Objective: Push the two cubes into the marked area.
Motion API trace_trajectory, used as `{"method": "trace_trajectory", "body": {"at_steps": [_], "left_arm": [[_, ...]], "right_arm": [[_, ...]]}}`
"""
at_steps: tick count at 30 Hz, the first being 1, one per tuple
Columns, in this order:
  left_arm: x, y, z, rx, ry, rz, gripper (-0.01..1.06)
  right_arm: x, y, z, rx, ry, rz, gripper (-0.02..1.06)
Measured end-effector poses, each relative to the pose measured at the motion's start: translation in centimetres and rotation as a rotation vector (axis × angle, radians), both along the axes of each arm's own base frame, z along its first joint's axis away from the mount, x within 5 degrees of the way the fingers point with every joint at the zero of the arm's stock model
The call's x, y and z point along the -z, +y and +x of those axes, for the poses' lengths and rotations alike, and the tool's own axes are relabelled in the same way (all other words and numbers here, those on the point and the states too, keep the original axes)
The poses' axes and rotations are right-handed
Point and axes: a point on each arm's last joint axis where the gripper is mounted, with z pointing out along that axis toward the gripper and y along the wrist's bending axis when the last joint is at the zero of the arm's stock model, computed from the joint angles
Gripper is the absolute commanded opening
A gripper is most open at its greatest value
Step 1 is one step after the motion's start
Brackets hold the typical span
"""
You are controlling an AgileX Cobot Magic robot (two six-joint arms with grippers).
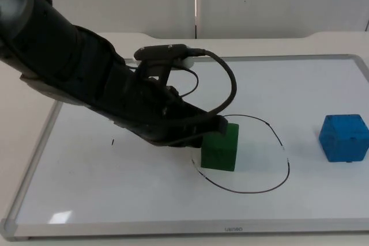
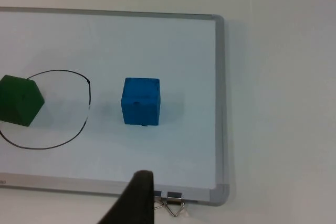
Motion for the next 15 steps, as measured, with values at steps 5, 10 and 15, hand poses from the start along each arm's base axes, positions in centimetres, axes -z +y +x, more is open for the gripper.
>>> {"method": "trace_trajectory", "body": {"at_steps": [5, 10, 15], "left_arm": [[-0.01, -0.04, -0.02, 0.003, 0.001, -0.004, 0.0], [-0.09, -0.24, -0.15, 0.015, 0.011, -0.027, 0.0], [-0.11, -0.3, -0.18, 0.017, 0.014, -0.034, 0.0]], "right_arm": [[0.0, 0.02, 0.0, -0.001, 0.0, 0.002, 1.05], [0.0, 0.02, 0.0, -0.001, 0.0, 0.002, 1.05], [0.0, 0.02, 0.0, -0.001, 0.0, 0.002, 1.05]]}}
